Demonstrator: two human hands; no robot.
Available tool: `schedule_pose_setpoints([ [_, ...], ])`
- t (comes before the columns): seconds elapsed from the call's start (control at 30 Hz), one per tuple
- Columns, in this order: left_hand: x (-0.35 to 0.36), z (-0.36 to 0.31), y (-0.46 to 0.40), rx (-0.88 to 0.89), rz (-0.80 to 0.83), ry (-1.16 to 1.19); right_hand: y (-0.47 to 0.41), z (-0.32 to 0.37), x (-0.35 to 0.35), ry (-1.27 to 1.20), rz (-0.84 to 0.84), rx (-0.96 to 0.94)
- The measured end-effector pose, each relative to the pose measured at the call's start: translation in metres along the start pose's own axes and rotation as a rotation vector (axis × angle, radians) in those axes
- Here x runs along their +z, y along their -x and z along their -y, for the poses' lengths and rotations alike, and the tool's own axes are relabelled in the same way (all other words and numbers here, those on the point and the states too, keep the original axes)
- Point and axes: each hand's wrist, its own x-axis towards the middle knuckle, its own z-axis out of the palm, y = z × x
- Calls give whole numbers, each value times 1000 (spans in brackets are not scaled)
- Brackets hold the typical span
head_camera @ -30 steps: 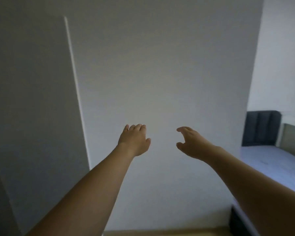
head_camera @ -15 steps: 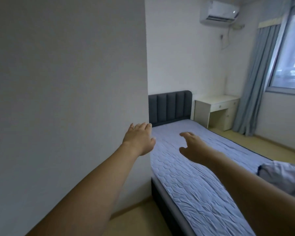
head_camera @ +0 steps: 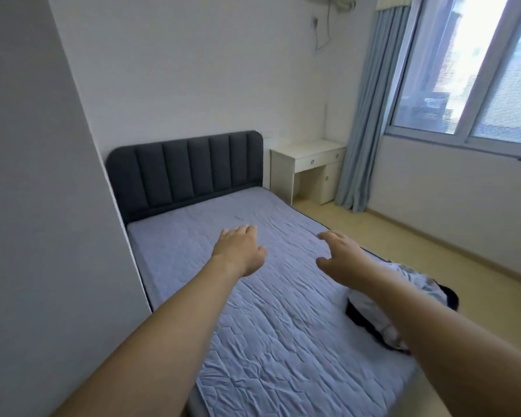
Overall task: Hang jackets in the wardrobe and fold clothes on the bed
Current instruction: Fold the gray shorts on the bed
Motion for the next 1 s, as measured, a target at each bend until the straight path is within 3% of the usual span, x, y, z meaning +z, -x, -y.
schedule_pose_setpoints([
  [0.23,38,-180,-118,23,2,45,-67,-206,-68,15,6,35],
  [0.43,73,-252,-220,-25,95,85,-155,-330,-88,-39,103,87],
  [0.73,207,-321,-408,-157,340,199,-302,-515,-50,-118,237,219],
  [1.0,352,-456,-557,5,489,150,-394,-723,11,-272,203,413],
])
